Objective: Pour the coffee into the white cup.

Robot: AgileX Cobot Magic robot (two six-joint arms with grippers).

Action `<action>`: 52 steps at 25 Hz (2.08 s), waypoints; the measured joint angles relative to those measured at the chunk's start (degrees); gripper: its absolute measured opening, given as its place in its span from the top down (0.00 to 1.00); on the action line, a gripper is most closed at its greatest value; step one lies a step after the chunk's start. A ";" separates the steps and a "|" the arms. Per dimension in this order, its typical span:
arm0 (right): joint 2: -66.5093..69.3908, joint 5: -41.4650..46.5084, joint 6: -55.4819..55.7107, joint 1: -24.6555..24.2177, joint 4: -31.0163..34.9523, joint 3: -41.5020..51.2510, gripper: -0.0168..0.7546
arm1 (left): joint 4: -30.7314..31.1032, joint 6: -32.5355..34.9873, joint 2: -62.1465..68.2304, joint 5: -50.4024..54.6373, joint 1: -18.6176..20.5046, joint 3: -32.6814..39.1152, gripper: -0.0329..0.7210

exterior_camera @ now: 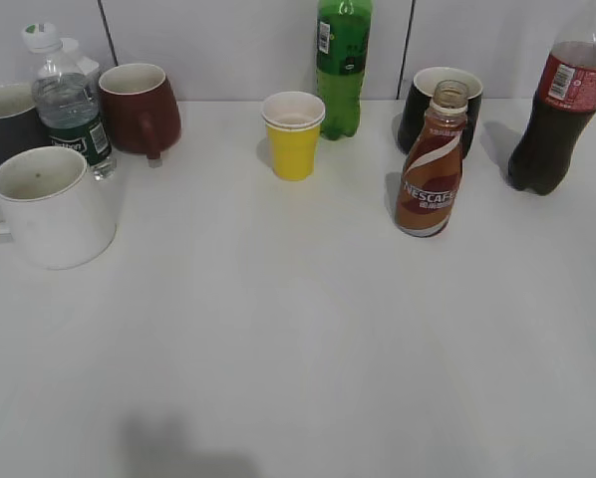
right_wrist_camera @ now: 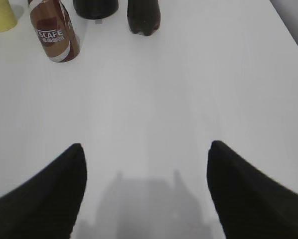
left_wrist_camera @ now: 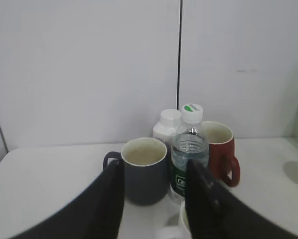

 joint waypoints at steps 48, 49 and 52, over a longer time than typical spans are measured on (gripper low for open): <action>0.00 0.00 0.00 0.00 0.00 0.00 0.22 | -2.21 0.00 65.08 -67.97 0.00 13.69 0.40; 0.00 0.00 0.00 0.00 0.00 0.00 0.22 | -2.27 0.00 65.69 -67.97 0.00 13.14 0.40; 0.00 0.00 0.00 0.00 0.00 0.00 0.22 | -2.44 0.00 67.59 -68.15 0.00 11.67 0.40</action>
